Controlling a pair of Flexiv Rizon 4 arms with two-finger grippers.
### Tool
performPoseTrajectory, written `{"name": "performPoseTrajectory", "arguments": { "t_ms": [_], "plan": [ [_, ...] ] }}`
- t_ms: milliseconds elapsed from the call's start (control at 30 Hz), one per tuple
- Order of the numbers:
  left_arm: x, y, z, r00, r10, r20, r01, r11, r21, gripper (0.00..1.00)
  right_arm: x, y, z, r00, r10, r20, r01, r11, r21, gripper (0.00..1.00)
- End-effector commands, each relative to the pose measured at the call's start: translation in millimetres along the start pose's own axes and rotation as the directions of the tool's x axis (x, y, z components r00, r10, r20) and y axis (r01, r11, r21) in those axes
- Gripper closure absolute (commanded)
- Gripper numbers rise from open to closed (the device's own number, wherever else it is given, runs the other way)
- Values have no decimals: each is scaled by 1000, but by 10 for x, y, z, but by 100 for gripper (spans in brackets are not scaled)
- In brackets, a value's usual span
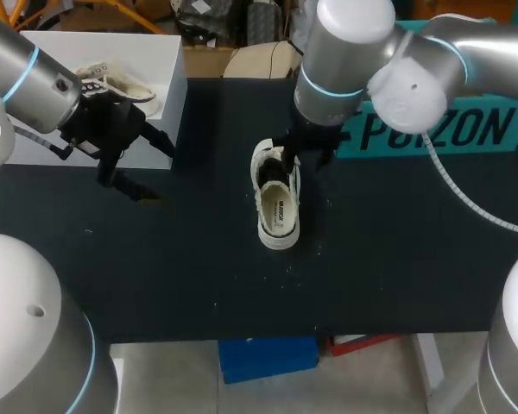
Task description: Take the shoe out of the shoebox, open the shoe tongue, remove and reinsert the insole, then place the shoe into the shoebox
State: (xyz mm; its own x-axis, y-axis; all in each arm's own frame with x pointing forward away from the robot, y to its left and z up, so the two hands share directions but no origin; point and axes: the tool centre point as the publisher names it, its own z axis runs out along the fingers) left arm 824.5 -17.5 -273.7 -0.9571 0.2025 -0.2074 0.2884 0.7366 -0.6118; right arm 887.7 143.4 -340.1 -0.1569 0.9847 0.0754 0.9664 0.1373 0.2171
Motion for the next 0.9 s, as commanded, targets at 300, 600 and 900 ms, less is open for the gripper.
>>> {"name": "performPoseTrajectory", "arguments": {
  "t_ms": [300,600,900],
  "plan": [
    [6,3,14,1000,1,3,-1,1000,-1,0,5,28,155,1000,3,-2,-3,999,40,51],
    [6,3,14,1000,1,3,-1,1000,-1,0,2,-36,370,1000,-8,-7,8,997,77,51],
    [6,3,14,1000,1,3,-1,1000,-1,0,29,-21,572,1000,-25,-11,26,994,107,51]
  ]
}}
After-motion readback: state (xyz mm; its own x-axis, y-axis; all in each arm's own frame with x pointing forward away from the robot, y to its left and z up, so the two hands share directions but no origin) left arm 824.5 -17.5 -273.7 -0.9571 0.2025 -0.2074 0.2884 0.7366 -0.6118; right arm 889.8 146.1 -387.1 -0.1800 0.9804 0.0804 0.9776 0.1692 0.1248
